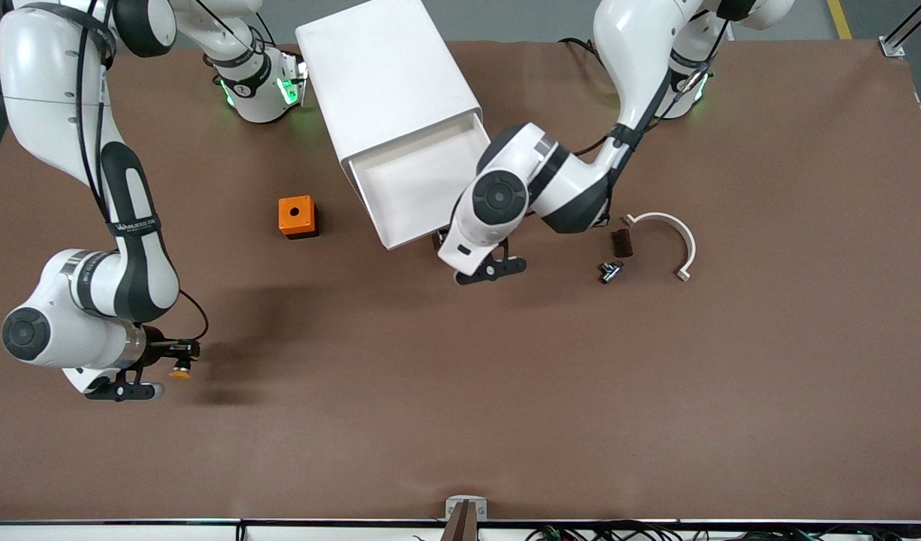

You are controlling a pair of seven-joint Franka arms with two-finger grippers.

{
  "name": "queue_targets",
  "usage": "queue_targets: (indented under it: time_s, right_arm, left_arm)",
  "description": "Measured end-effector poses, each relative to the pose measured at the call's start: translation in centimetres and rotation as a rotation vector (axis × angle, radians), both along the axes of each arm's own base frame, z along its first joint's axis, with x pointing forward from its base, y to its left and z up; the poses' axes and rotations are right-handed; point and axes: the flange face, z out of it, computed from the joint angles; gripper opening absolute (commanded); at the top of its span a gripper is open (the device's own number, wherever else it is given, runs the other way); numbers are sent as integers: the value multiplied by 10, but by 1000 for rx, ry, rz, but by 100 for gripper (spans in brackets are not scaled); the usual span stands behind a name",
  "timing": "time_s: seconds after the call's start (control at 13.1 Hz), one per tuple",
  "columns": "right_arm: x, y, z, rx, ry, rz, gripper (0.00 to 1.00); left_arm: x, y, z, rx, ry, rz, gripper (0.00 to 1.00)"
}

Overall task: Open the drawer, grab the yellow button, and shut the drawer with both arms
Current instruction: 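Push the drawer shut with the left gripper while the right gripper holds the button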

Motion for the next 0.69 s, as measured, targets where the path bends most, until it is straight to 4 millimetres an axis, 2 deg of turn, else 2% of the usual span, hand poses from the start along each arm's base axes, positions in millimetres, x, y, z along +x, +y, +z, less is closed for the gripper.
queue_targets:
  time_s: [0.15, 0.38, 0.61, 0.69]
  right_arm:
    - [-6, -1, -18, -4, -1, -3, 1]
    - [-8, -2, -31, 0, 0, -11, 3]
    - [-8, -2, -36, 4, -1, -17, 22]
    - [-8, -1, -36, 5, -1, -17, 40]
  left_arm:
    - [-20, -11, 15, 12, 20, -23, 100]
    - [-45, -28, 14, 15, 51, -36, 100]
    - [-72, -46, 11, 16, 84, -45, 100]
    - [-79, -51, 10, 16, 93, -52, 100]
